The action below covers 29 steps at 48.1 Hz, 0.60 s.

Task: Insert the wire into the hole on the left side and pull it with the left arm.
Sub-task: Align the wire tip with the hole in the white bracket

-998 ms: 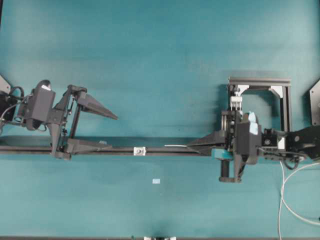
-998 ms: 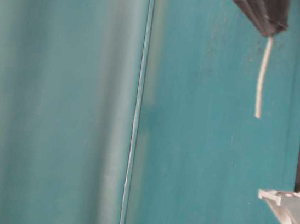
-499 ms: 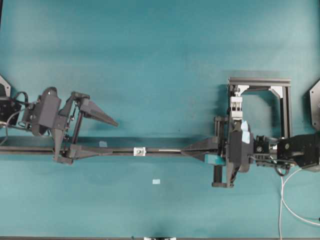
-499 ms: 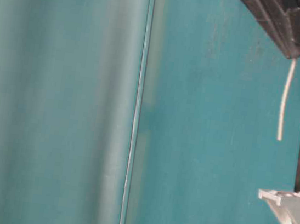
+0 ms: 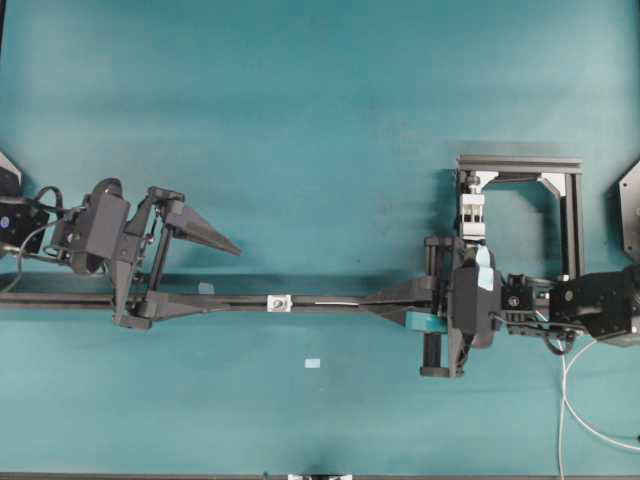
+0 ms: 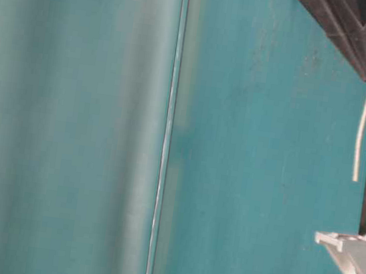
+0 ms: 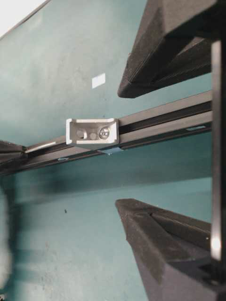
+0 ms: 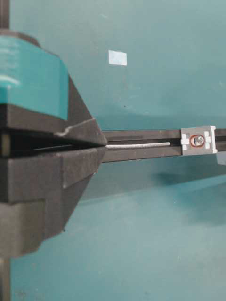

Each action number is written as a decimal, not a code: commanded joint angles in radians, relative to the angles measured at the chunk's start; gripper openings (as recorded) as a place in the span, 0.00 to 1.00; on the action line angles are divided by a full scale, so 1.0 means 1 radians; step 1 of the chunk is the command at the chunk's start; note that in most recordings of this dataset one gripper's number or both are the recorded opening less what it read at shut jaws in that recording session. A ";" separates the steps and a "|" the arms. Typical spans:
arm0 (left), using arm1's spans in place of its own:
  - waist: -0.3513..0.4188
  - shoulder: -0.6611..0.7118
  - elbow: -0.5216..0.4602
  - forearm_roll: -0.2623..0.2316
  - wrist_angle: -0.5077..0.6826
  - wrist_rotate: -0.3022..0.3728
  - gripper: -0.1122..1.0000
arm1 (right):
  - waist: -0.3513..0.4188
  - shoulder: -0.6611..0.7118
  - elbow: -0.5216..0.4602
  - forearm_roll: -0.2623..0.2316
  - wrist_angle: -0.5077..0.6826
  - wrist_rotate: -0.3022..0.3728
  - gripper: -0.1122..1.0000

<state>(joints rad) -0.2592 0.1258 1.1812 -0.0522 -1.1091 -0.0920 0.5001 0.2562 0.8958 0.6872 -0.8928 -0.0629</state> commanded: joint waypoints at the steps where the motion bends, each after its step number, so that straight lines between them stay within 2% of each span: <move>1: -0.005 -0.011 -0.009 -0.002 -0.011 -0.002 0.82 | 0.006 -0.014 -0.014 0.002 -0.006 -0.002 0.15; 29: -0.005 -0.009 -0.023 -0.002 -0.009 -0.002 0.82 | -0.002 0.021 -0.049 0.002 -0.012 -0.009 0.15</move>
<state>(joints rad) -0.2608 0.1258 1.1689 -0.0506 -1.1091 -0.0920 0.5001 0.2884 0.8636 0.6872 -0.8943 -0.0736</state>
